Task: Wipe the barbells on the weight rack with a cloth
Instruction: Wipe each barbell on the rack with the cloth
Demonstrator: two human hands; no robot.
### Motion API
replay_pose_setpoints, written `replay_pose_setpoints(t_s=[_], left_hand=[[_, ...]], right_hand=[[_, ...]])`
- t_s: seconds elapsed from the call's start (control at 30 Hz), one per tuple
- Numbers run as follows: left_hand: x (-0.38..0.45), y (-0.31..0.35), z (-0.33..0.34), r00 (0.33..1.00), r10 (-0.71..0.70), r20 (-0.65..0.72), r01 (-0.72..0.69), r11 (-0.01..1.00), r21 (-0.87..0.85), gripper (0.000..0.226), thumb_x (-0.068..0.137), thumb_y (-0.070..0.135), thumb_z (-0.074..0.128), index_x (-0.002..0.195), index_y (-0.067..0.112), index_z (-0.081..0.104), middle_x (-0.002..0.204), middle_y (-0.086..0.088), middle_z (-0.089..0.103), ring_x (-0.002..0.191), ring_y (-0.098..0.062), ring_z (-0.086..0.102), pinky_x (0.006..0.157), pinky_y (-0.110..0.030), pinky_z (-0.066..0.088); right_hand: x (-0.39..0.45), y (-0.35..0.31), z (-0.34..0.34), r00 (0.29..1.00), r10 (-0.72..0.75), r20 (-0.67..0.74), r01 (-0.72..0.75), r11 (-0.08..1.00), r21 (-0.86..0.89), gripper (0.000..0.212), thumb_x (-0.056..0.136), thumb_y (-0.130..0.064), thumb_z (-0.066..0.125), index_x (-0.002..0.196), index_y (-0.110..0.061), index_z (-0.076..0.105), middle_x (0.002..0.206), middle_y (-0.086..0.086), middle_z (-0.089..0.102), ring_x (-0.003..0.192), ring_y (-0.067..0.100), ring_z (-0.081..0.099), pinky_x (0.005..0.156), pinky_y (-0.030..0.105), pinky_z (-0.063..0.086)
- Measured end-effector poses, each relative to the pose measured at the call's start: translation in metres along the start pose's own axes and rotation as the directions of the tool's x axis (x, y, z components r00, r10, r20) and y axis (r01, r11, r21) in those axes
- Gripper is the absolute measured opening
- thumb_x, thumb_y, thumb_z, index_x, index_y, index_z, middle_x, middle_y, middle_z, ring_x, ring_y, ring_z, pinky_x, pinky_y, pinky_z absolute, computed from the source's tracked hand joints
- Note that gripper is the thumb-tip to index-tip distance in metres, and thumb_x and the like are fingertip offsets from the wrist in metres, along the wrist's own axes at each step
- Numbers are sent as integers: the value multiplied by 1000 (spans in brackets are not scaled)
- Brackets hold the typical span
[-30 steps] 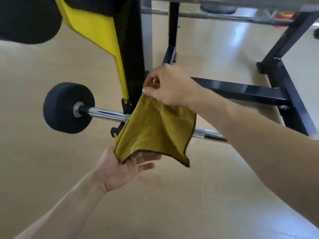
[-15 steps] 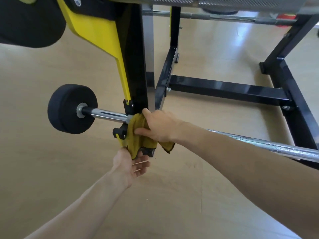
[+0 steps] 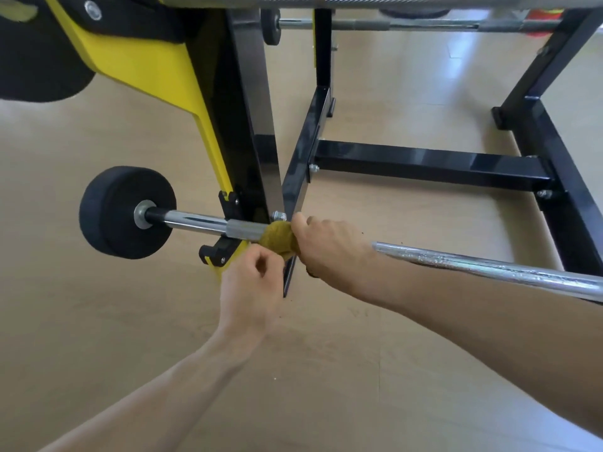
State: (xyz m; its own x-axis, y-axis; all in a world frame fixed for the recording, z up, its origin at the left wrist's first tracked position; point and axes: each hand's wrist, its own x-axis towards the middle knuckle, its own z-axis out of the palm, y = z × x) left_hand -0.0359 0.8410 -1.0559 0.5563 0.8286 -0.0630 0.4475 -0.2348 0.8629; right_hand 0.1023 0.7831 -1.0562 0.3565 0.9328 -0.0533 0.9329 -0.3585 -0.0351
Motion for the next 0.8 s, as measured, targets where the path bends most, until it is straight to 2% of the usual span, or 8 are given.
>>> replay_pose_setpoints(t_s=[0.13,0.2,0.3,0.37,0.43,0.5,0.6,0.8], left_hand=[[17,5,6,915,396,-75,-382,911,156,8,96,10,54,97,15,60,92,1,59,87,-19,56,76,-34,52],[27,7,13,905,426,3,-409,868,280,26,93,3,57,116,14,58,110,0,58,106,-17,54,93,-38,52],[32,11,27,933,335,133,-361,863,355,48,88,-4,62,132,15,55,123,-2,59,119,-17,53,105,-36,48],[33,12,39,906,383,177,-422,805,418,47,83,-2,67,126,14,57,112,-4,63,111,-21,56,98,-36,49],[36,12,47,896,409,170,-434,735,521,37,79,-2,68,114,8,61,99,-10,65,98,-29,59,89,-41,49],[38,14,48,900,400,173,-420,687,593,35,79,5,72,111,12,60,97,-8,64,96,-28,59,88,-40,48],[37,15,39,879,401,258,-469,633,615,38,79,8,76,112,17,58,98,-4,63,99,-25,58,91,-41,49],[32,20,30,896,350,275,-445,726,525,37,81,-3,69,107,21,59,95,1,55,99,-17,47,84,-35,46]], right_hand=[[-32,24,-2,996,8,-84,-8,1000,-5,38,101,-57,34,101,-19,35,86,-2,52,69,19,52,57,32,39],[-44,33,0,996,57,-76,-62,996,-62,47,99,-63,28,105,-19,42,96,2,60,84,24,57,84,42,46],[-42,29,-4,988,145,-58,-153,976,-158,43,97,-52,46,118,-14,50,116,11,58,116,33,51,113,56,22],[-31,14,-6,984,156,-90,-165,980,-110,43,91,-37,60,125,-12,50,120,13,55,118,34,51,108,53,29],[-23,3,-3,984,117,-134,-119,993,-2,40,93,-27,59,128,-11,47,115,9,57,104,28,60,79,39,43],[-22,2,3,980,83,-182,-79,996,26,29,98,-23,53,124,-11,48,108,6,61,92,23,65,63,32,38],[-26,11,7,977,83,-197,-74,996,54,21,100,-23,53,117,-12,51,102,5,64,83,21,65,61,30,40],[-48,38,8,979,138,-152,-127,989,81,22,99,-35,54,109,-16,50,84,-1,51,67,18,51,59,32,40]])
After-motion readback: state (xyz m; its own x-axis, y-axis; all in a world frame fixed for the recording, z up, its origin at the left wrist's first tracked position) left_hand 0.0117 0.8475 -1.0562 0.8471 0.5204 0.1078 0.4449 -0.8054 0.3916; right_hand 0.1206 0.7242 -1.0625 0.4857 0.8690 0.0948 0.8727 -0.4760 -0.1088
